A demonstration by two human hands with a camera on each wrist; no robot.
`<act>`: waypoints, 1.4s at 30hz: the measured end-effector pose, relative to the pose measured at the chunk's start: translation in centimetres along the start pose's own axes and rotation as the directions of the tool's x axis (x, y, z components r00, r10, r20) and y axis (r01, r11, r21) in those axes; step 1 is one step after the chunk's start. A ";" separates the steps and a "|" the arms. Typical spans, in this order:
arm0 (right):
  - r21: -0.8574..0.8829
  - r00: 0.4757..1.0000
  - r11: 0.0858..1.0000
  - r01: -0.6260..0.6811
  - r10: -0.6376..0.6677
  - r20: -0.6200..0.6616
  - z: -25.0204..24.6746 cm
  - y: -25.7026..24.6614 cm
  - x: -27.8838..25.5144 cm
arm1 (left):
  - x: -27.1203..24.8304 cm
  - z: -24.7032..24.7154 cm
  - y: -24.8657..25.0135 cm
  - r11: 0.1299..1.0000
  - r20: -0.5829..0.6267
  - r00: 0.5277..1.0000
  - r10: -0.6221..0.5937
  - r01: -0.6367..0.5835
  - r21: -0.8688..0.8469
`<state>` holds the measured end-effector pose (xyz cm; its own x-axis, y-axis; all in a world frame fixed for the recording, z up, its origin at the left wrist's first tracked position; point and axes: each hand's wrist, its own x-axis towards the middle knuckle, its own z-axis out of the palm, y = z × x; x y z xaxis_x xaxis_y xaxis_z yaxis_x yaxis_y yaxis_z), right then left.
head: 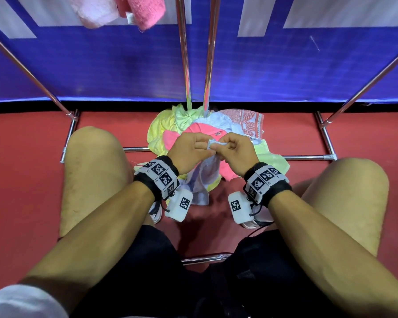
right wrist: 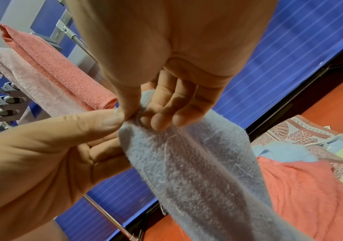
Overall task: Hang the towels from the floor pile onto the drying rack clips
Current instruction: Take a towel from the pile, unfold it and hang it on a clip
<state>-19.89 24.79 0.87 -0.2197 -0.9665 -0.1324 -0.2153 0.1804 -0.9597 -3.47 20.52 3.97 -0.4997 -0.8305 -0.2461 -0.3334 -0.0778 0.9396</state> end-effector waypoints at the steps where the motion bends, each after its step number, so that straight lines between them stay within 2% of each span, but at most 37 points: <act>1: 0.004 1.000 1.000 0.001 -0.001 0.007 0.0 0.0 0.0 | 0.1 -0.1 -0.2 1.000 -0.012 1.000 0.004 -0.004 0.004; 4: 0.010 0.999 1.000 0.005 -0.006 0.038 -0.1 -0.4 -0.2 | 0.2 -0.3 -0.4 1.000 -0.001 1.000 0.026 -0.026 -0.014; 9: 0.042 0.998 0.999 0.008 -0.011 0.059 -0.3 -1.0 -0.2 | 0.6 -0.6 0.0 0.987 0.004 1.000 0.003 -0.002 -0.160; 14: 0.024 0.995 0.999 -0.036 0.034 0.090 -0.4 -1.4 -0.5 | 0.8 -0.7 -0.3 0.988 0.008 1.000 -0.017 0.018 -0.153; 16: -0.051 0.994 0.998 -0.037 0.042 0.100 -0.5 -1.0 -0.3 | 1.0 -1.1 -0.1 0.986 -0.028 1.000 0.001 -0.006 -0.166; 18: -0.205 0.993 0.979 0.007 0.017 0.113 -0.7 -0.5 0.0 | 1.2 -1.7 0.1 0.983 -0.075 0.997 0.013 -0.026 -0.183; 20: -0.354 0.990 0.934 0.054 -0.004 0.141 -0.6 -0.5 -0.1 | 1.2 -2.0 0.2 0.985 -0.099 0.995 0.030 -0.046 -0.167; 23: -0.497 0.990 0.866 0.053 0.017 0.136 -0.8 -0.1 0.0 | 1.2 -2.4 0.3 0.986 -0.145 0.987 0.076 -0.095 -0.134; 29: -0.544 0.987 0.835 0.081 0.010 0.163 -1.7 0.3 0.3 | 1.6 -4.5 0.1 0.990 -0.342 0.934 0.108 -0.130 -0.044; 31: -0.526 0.998 0.849 0.050 -0.024 0.057 -2.4 0.0 0.5 | 1.5 -4.6 -0.1 0.989 -0.380 0.916 0.130 -0.144 -0.010; 34: -0.499 0.986 0.863 0.078 -0.141 -0.089 -3.4 -0.6 0.7 | 1.5 -4.7 -0.5 0.983 -0.401 0.898 0.178 -0.176 0.043; 39: -0.444 0.938 0.865 0.232 -0.320 -0.134 -3.4 -0.7 0.7 | 1.6 -4.5 -0.9 0.985 -0.396 0.902 0.173 -0.160 0.067; 42: -0.485 0.868 0.806 0.340 -0.468 -0.168 -3.0 -0.9 0.7 | 1.7 -4.5 -1.2 0.989 -0.388 0.909 0.150 -0.141 0.050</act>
<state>-22.67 24.49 2.42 -0.2502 -0.8924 0.3756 -0.7098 -0.0948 -0.6980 -0.28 16.72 3.52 -0.1938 -0.9810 0.0091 -0.2994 0.0680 0.9517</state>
